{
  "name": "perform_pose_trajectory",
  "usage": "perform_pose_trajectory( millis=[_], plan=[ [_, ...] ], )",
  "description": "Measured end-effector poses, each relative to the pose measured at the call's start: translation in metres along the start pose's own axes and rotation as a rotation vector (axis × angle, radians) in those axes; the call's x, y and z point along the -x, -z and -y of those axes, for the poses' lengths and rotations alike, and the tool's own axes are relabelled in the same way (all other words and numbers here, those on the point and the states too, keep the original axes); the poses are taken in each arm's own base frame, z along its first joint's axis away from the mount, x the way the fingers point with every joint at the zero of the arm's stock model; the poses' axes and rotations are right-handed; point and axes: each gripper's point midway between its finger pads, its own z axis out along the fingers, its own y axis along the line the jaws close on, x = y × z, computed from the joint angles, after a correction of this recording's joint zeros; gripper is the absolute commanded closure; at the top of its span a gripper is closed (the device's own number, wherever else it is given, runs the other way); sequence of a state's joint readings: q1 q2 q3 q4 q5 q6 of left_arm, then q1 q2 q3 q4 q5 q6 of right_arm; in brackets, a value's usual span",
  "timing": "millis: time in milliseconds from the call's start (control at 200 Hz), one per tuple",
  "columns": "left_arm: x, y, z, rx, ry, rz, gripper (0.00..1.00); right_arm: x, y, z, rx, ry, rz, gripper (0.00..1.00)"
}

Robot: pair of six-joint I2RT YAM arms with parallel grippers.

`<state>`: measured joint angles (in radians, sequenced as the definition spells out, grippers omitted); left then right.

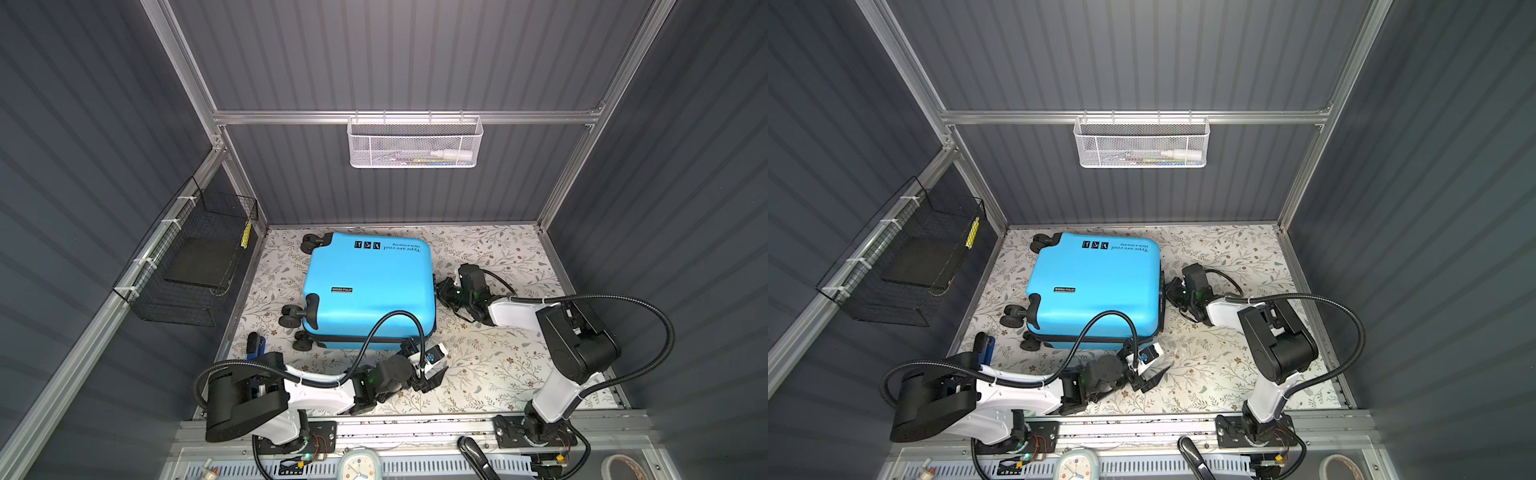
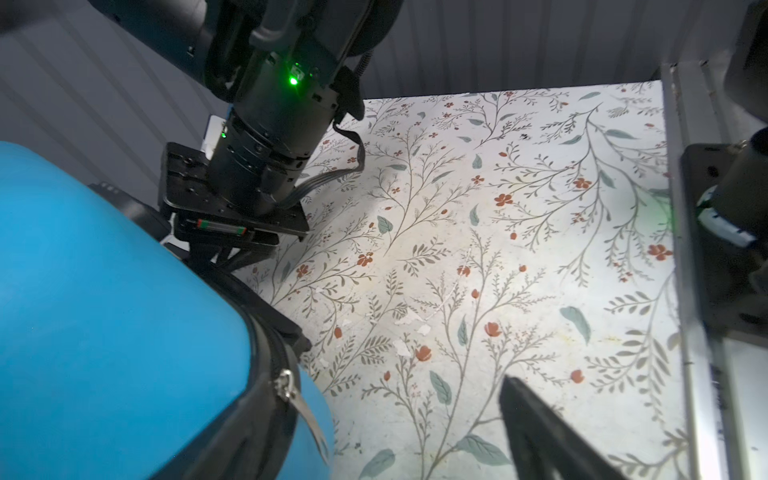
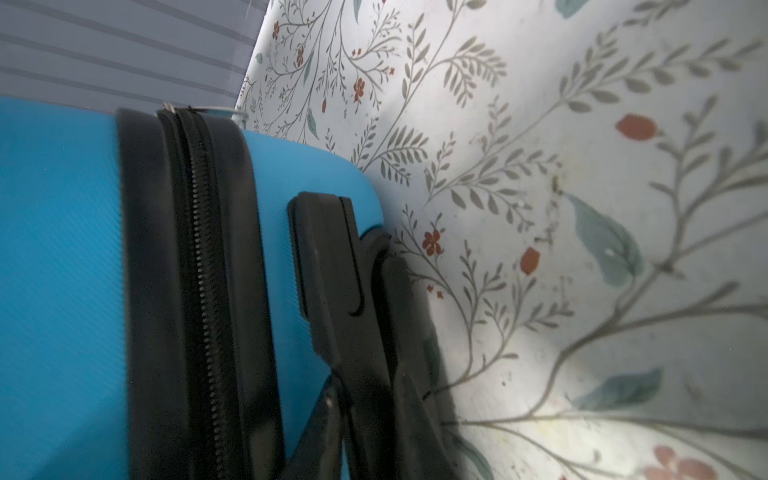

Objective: Pack the luggage

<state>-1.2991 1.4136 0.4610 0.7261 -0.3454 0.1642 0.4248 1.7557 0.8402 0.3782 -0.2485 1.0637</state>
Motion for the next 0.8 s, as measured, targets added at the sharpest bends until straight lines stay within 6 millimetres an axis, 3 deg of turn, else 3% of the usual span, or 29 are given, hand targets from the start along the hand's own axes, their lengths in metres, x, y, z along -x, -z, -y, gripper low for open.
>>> perform_pose_trajectory(
  millis=[220,490,635,800],
  plan=[
    [0.033,0.020,-0.026,0.076,0.084,0.075,0.00,0.018,-0.008,0.002,-0.020,-0.020,0.015,1.00],
    [0.038,0.042,-0.069,0.287,0.334,0.036,0.00,0.045,-0.002,0.015,-0.024,-0.059,0.053,1.00],
    [0.044,0.069,-0.097,0.414,0.532,0.066,0.00,0.058,0.005,0.026,-0.017,-0.080,0.082,1.00],
    [0.033,0.109,-0.128,0.582,0.795,0.114,0.00,0.064,0.015,0.035,-0.015,-0.094,0.105,1.00]
  ],
)
